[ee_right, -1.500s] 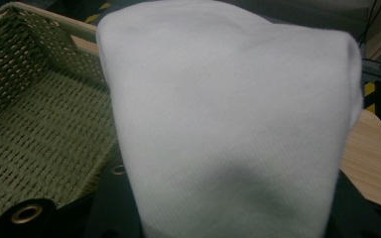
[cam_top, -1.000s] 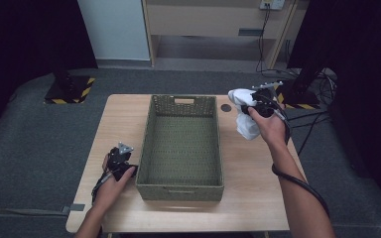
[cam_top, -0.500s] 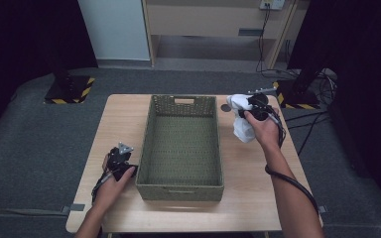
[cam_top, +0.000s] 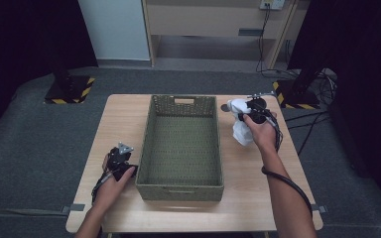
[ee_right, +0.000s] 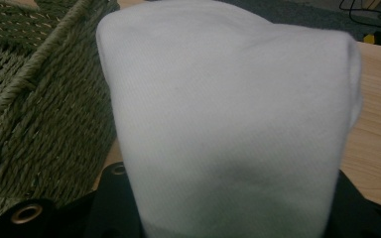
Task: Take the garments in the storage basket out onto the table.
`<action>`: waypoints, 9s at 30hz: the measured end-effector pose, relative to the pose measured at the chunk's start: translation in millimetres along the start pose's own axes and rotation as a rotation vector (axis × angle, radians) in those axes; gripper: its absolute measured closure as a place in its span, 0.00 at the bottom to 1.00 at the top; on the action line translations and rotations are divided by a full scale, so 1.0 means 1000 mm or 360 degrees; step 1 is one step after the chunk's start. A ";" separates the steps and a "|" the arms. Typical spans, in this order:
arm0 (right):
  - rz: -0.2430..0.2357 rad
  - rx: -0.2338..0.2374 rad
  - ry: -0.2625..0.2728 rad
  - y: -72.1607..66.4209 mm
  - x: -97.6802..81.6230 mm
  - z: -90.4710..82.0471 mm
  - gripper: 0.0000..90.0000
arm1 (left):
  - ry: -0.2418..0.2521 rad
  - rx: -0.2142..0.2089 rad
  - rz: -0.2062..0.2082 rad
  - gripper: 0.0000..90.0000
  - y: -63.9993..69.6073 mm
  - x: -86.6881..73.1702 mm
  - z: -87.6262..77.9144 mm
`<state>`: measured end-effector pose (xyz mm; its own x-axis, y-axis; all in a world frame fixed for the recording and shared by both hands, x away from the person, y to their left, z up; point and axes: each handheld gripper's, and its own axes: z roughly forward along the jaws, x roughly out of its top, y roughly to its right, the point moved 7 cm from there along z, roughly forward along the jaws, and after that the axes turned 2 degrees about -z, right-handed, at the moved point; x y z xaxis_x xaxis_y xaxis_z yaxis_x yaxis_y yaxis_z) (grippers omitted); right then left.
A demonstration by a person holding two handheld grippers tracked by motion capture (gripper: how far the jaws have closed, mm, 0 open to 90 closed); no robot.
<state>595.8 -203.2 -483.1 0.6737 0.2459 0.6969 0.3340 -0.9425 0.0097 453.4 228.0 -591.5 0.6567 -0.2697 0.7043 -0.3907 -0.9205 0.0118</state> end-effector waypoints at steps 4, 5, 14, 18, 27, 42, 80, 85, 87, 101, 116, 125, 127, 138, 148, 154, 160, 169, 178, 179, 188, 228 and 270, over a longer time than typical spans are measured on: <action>0.0006 -0.0004 -0.0005 0.002 -0.001 0.003 0.60 | 0.0000 0.0000 0.0000 0.00 0.000 0.000 0.000; 0.0010 -0.0004 -0.0009 0.002 -0.002 0.004 0.60 | 0.0000 0.0000 0.0000 0.00 0.000 0.000 0.000; 0.0009 -0.0006 -0.0027 -0.001 -0.004 0.017 0.60 | 0.0000 0.0000 0.0000 0.00 0.000 0.000 0.000; 0.0009 -0.0010 -0.0038 -0.002 -0.006 0.024 0.60 | 0.0000 0.0000 0.0000 0.00 0.000 0.000 0.000; 0.0024 -0.0007 -0.0073 -0.005 -0.012 0.040 0.60 | 0.0000 0.0000 0.0000 0.00 0.000 0.000 0.000; 0.0040 -0.0026 -0.0121 -0.003 -0.021 0.053 0.59 | 0.0000 0.0000 0.0001 0.00 0.000 0.000 0.000; 0.0096 -0.0023 -0.0203 0.006 -0.041 0.070 0.45 | -0.0001 0.0000 0.0001 0.00 0.000 0.000 0.000; 0.0113 -0.0021 -0.0209 0.006 -0.042 0.070 0.33 | 0.0000 0.0000 0.0000 0.00 0.000 0.000 0.000; 0.0129 -0.0011 -0.0222 0.005 -0.042 0.069 0.24 | 0.0000 0.0000 0.0000 0.00 0.000 0.000 0.000; 0.0177 -0.0031 -0.0068 0.018 -0.014 0.035 0.03 | 0.0000 0.0000 0.0000 0.00 0.000 0.000 0.000; 0.0145 -0.0032 0.0112 0.009 0.010 0.029 0.03 | 0.0000 0.0000 0.0000 0.00 0.000 0.000 0.000; 0.0090 0.0005 0.0174 0.001 0.013 0.014 0.03 | 0.0000 0.0000 0.0000 0.00 0.000 0.000 0.000; 0.0053 0.0012 0.0199 -0.002 0.014 0.009 0.03 | 0.0000 0.0000 0.0000 0.00 0.000 0.000 0.000; 0.0004 0.0069 0.0281 -0.013 0.010 -0.022 0.03 | 0.0000 0.0000 0.0000 0.00 0.000 0.000 0.000; -0.0029 0.0121 0.0306 -0.019 -0.026 -0.048 0.03 | 0.0000 0.0000 0.0000 0.00 0.000 0.000 0.000; -0.0029 0.0160 0.0318 -0.023 -0.040 -0.054 0.03 | 0.0000 0.0000 0.0000 0.00 0.000 0.000 0.000; -0.0046 0.0186 0.0321 -0.027 -0.056 -0.062 0.03 | 0.0000 0.0000 0.0000 0.00 0.000 0.000 0.000; -0.0082 0.0203 0.0322 -0.034 -0.072 -0.072 0.03 | 0.0000 0.0000 0.0000 0.00 0.000 0.000 0.000; -0.0113 0.0243 0.0315 -0.046 -0.085 -0.075 0.03 | 0.0000 0.0000 0.0000 0.00 0.000 0.000 0.000; -0.0113 0.0243 0.0315 -0.046 -0.085 -0.075 0.03 | 0.0000 0.0000 0.0000 0.00 0.000 0.000 0.000; -0.0137 0.0269 0.0293 -0.056 -0.098 -0.073 0.03 | 0.0000 0.0000 0.0000 0.00 0.000 0.000 0.000; -0.0155 0.0282 0.0138 -0.062 -0.155 -0.061 0.03 | 0.0001 0.0001 -0.0001 0.00 0.000 0.000 0.000; -0.0283 0.0258 0.0048 -0.082 -0.201 -0.040 0.00 | 0.0000 0.0000 -0.0001 0.00 0.000 0.000 0.000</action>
<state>406.3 -184.5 -595.1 0.5756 0.3958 0.7155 0.5487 -0.8357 0.0209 453.4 228.0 -591.5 0.6567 -0.2693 0.7044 -0.3902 -0.9206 0.0119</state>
